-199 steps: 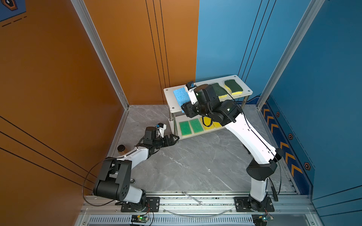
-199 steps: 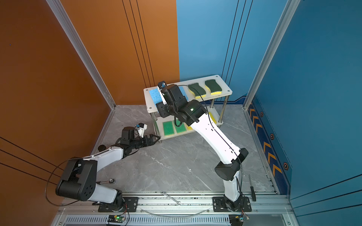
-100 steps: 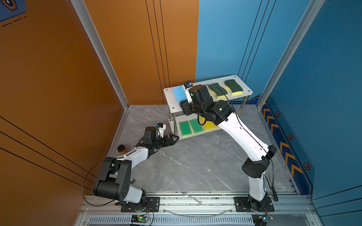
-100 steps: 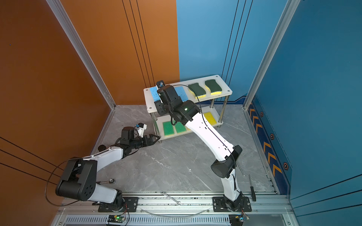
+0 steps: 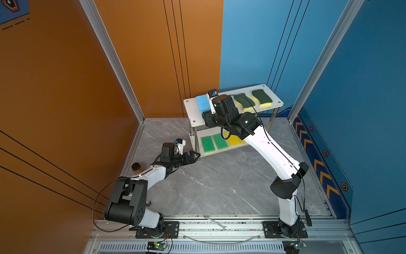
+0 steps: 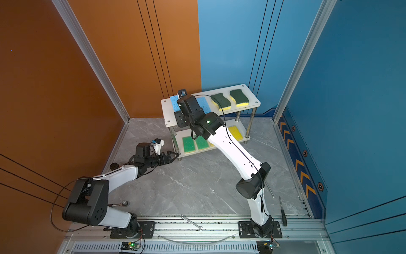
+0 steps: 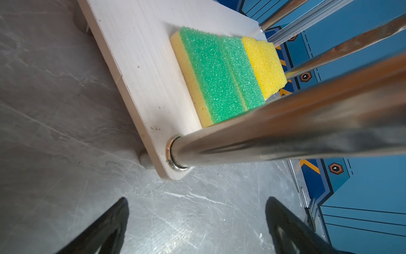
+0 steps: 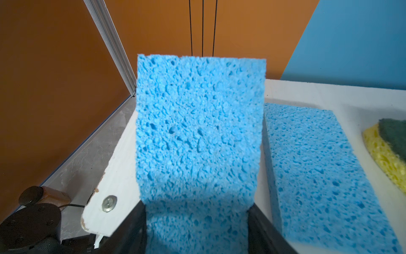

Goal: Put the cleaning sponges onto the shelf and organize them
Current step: 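Move the blue sponge over the top shelf beside the first blue sponge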

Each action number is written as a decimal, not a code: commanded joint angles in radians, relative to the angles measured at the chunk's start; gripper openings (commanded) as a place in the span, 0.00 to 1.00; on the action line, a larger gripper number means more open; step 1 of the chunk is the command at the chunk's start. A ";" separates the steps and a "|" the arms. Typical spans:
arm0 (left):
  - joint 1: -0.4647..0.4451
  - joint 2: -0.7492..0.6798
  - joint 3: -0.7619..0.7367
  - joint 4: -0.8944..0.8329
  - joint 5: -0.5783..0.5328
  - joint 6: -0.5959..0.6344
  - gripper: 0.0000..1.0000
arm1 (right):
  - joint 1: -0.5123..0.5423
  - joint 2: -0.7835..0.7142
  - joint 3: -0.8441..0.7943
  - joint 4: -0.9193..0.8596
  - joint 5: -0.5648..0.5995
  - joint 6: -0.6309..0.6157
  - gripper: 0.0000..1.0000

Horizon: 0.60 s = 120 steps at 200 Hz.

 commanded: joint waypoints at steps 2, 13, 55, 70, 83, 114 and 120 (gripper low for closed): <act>0.010 -0.002 -0.013 0.009 0.027 0.022 0.98 | -0.004 0.023 0.019 0.016 0.025 0.036 0.64; 0.009 -0.002 -0.011 0.011 0.027 0.022 0.98 | -0.004 0.027 0.019 0.018 0.021 0.039 0.64; 0.011 0.000 -0.010 0.011 0.028 0.023 0.98 | -0.005 0.033 0.019 0.020 0.017 0.043 0.65; 0.010 -0.001 -0.009 0.010 0.028 0.022 0.98 | -0.005 0.035 0.018 0.021 0.019 0.042 0.66; 0.010 0.001 -0.009 0.010 0.029 0.020 0.98 | -0.005 0.036 0.019 0.021 0.019 0.042 0.67; 0.011 0.001 -0.007 0.010 0.031 0.021 0.98 | -0.005 0.044 0.019 0.022 0.015 0.046 0.68; 0.012 -0.001 -0.007 0.010 0.031 0.021 0.98 | -0.006 0.046 0.019 0.021 0.016 0.048 0.68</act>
